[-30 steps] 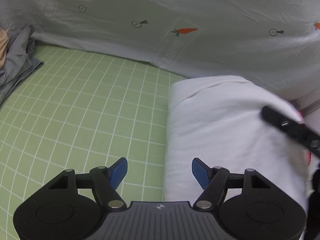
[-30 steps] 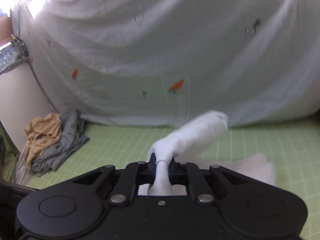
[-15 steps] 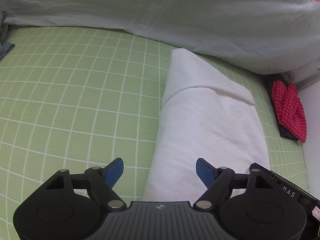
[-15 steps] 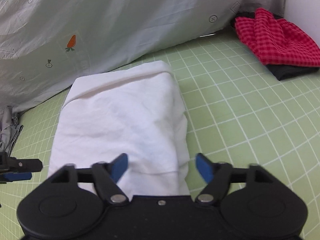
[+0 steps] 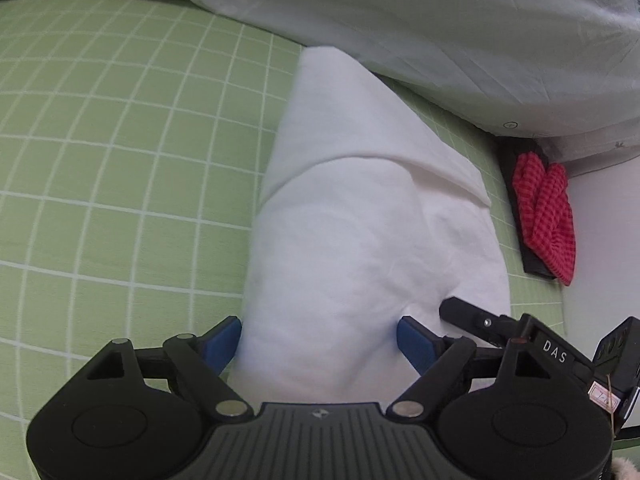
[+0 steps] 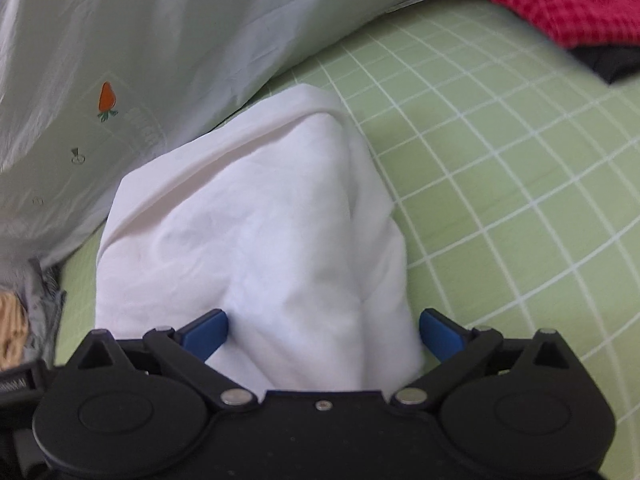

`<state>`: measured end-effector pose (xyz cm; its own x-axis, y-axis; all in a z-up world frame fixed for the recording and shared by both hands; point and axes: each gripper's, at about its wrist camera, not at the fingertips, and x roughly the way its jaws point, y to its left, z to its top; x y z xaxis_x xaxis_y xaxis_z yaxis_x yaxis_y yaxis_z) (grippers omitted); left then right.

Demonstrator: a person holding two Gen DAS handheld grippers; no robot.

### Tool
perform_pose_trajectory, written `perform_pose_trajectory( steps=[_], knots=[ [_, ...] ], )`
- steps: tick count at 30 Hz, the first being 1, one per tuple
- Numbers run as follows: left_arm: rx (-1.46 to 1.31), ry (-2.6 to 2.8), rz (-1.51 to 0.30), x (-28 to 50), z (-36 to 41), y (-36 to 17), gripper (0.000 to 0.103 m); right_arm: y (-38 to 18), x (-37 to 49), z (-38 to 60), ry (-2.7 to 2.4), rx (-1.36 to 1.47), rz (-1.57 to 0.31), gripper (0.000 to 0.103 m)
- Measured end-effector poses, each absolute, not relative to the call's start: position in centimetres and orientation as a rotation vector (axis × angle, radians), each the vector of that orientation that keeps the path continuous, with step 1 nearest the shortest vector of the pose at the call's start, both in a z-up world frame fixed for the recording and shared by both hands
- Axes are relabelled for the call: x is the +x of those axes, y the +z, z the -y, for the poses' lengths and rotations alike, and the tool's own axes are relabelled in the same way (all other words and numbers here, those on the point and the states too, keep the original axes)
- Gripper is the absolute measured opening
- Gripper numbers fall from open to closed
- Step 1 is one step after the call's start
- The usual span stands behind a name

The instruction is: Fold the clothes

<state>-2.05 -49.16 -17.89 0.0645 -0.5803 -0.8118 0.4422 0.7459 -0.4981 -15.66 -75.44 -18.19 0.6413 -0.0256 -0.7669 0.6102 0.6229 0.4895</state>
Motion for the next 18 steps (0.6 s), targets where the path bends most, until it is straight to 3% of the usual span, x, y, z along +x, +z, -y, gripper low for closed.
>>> perform_pose_trajectory(
  steps=[2,4,6,8,12,18],
  knots=[
    [-0.146,-0.771,-1.293,-2.3,49.1,-17.8,0.076,-18.1,-15.7,74.9,-0.426,0.857,-0.788,0.1],
    [-0.164,-0.759,-1.287,-2.7,48.8,-17.4,0.064,-17.6,-16.0,74.3,-0.438,0.872,-0.762,0.08],
    [-0.155,-0.753,-1.261,-3.5,48.7,-16.4,0.052,-16.8,-16.6,73.7,-0.451,0.871,-0.731,0.047],
    [-0.132,-0.759,-1.242,-4.4,48.9,-15.4,0.049,-15.9,-17.7,73.4,-0.448,0.89,-0.698,0.036],
    [-0.111,-0.777,-1.225,-6.3,49.1,-13.8,0.045,-14.5,-20.2,73.0,-0.452,0.915,-0.66,0.029],
    [-0.103,-0.795,-1.189,-11.1,50.6,-10.9,0.044,-12.4,-25.9,73.8,-0.436,0.931,-0.578,0.026]
  ],
)
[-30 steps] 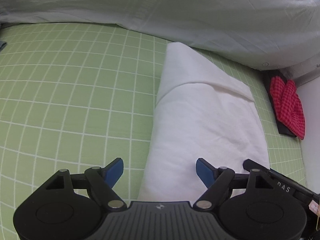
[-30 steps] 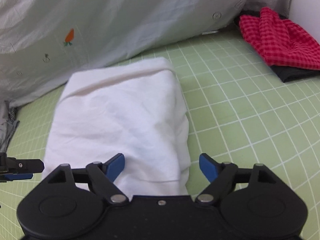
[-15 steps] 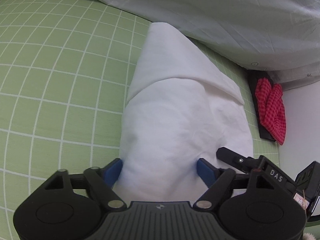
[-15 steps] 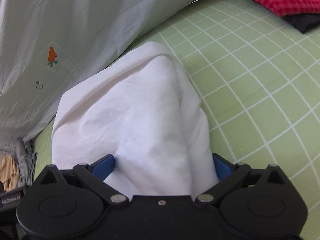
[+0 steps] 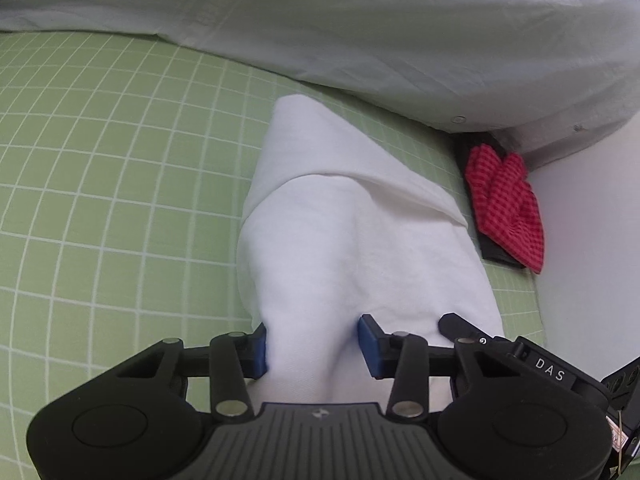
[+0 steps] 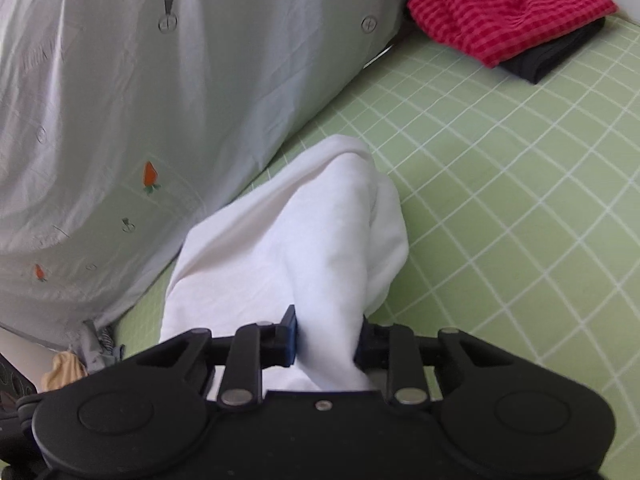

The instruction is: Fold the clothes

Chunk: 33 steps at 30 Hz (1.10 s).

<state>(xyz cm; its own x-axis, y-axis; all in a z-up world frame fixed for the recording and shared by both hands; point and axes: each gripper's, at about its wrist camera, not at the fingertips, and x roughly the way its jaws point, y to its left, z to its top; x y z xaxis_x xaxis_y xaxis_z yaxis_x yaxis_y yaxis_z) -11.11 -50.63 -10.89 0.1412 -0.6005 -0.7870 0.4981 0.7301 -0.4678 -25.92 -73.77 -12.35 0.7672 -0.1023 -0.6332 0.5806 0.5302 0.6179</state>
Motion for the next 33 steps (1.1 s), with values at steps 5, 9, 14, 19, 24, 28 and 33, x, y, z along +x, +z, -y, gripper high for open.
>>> perform_pose_trajectory(
  steps=[5,9,14,19,24,28,33],
  knots=[
    [-0.138,-0.775,-1.138,-16.3,54.8,-8.7,0.044,-10.5,-30.8,77.0,-0.402,0.889,-0.527,0.024],
    [-0.188,-0.786,-1.098,-20.0,59.8,-7.1,0.044,-8.5,-34.5,82.3,-0.371,0.863,-0.482,0.024],
    [-0.251,-0.849,-1.038,-22.5,68.6,-5.8,0.044,-5.6,-37.9,90.4,-0.368,0.773,-0.412,0.023],
    [-0.286,-0.912,-0.955,-23.2,77.6,-3.4,0.043,-1.9,-39.0,99.0,-0.39,0.669,-0.354,0.023],
    [-0.309,-0.943,-0.901,-21.0,86.5,-2.5,0.044,1.0,-36.9,106.8,-0.43,0.527,-0.304,0.023],
    [-0.166,-0.877,-0.864,-18.3,93.8,-5.0,0.061,-0.6,-32.0,112.1,-0.515,0.41,-0.352,0.036],
    [-0.033,-0.75,-0.918,-14.5,97.8,-10.6,0.071,-9.1,-23.9,116.3,-0.637,0.349,-0.574,0.066]
  ],
)
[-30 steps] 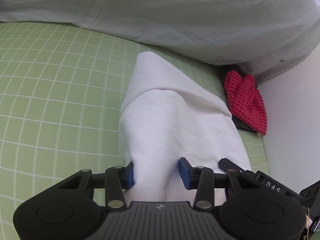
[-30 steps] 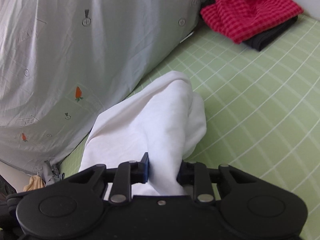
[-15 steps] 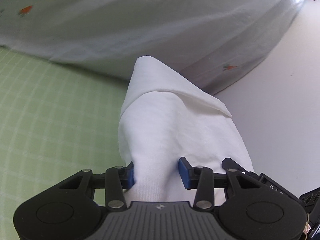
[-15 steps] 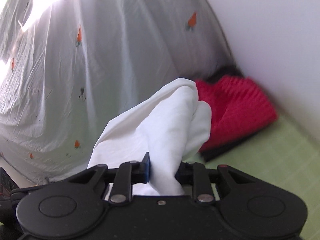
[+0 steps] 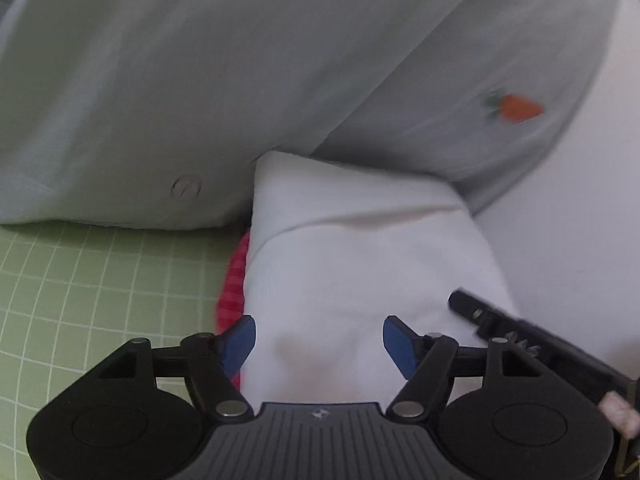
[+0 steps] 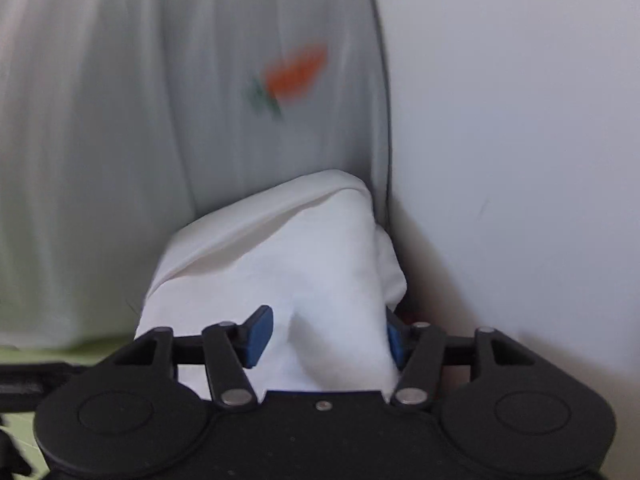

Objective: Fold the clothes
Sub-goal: 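Place the folded shirt beside the red cloth and open both grippers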

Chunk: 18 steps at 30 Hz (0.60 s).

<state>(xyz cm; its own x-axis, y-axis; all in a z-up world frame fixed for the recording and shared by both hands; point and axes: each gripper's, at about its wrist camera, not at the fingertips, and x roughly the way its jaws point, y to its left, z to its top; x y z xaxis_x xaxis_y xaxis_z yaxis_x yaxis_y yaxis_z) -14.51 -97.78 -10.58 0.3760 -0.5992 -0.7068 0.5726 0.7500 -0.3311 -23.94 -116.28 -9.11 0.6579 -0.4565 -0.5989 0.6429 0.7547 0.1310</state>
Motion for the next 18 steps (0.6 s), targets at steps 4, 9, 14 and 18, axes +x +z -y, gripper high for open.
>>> perform_pose_trajectory(
  steps=[4,9,14,18],
  knots=[
    [0.008,-0.733,-0.892,-13.9,97.6,-12.5,0.083,-12.9,-23.1,116.1,-0.708,0.324,-0.531,0.089],
    [0.043,-0.745,-0.857,-14.2,97.5,-12.6,0.087,-12.9,-23.8,115.4,-0.687,0.289,-0.54,0.091],
    [0.077,-0.747,-0.811,-16.0,95.7,-10.7,0.087,-11.4,-25.5,112.7,-0.653,0.216,-0.548,0.097],
    [0.083,-0.745,-0.739,-18.3,93.2,-8.2,0.098,-9.2,-28.1,110.3,-0.645,0.227,-0.523,0.102]
  ],
)
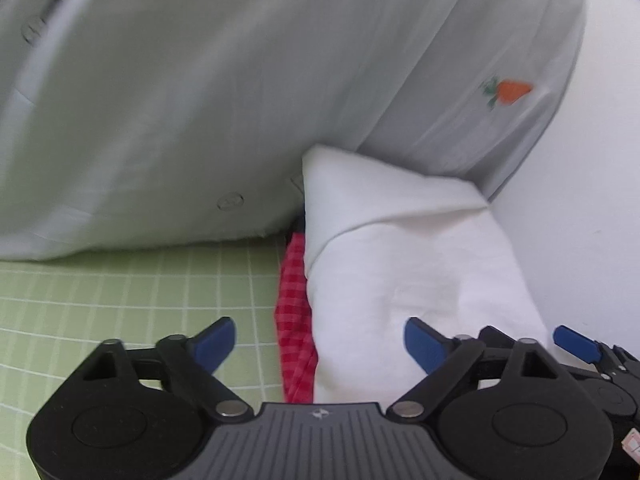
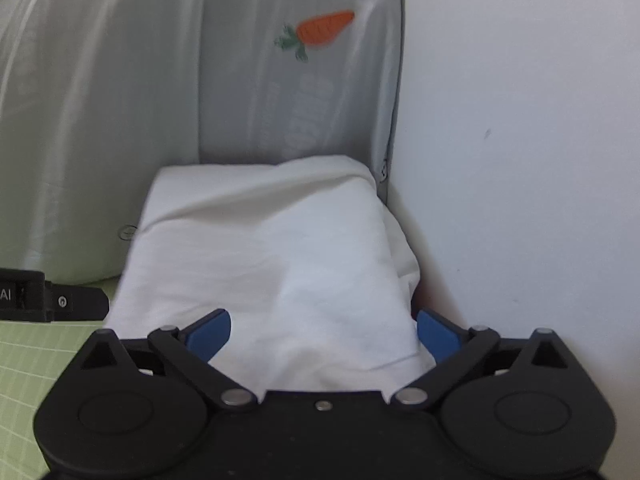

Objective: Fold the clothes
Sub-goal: 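Place the folded shirt beside the red cloth and open both grippers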

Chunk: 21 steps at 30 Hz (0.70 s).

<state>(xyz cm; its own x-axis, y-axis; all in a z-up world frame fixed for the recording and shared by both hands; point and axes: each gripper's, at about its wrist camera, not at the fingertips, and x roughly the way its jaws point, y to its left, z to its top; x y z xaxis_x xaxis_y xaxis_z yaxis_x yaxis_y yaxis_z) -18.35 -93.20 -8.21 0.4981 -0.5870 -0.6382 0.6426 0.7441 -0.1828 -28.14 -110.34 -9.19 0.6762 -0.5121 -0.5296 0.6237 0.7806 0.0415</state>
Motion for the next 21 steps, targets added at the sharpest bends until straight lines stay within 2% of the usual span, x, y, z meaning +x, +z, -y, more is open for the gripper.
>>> perform_pose_trajectory(
  steps=[3,9,21],
  knots=[
    [0.089,-0.757,-0.694,-20.7,90.6,-6.4,0.103,-7.6,-30.0,108.2,-0.658,0.228,-0.512,0.103],
    [0.104,-0.809,-0.64,-25.7,85.8,-3.9,0.103,-4.9,-34.7,103.0,-0.666,0.247,-0.484,0.103],
    [0.195,-0.906,-0.677,-32.7,78.9,-4.9,0.103,-4.9,-43.0,93.8,-0.722,0.285,-0.526,0.103]
  ],
)
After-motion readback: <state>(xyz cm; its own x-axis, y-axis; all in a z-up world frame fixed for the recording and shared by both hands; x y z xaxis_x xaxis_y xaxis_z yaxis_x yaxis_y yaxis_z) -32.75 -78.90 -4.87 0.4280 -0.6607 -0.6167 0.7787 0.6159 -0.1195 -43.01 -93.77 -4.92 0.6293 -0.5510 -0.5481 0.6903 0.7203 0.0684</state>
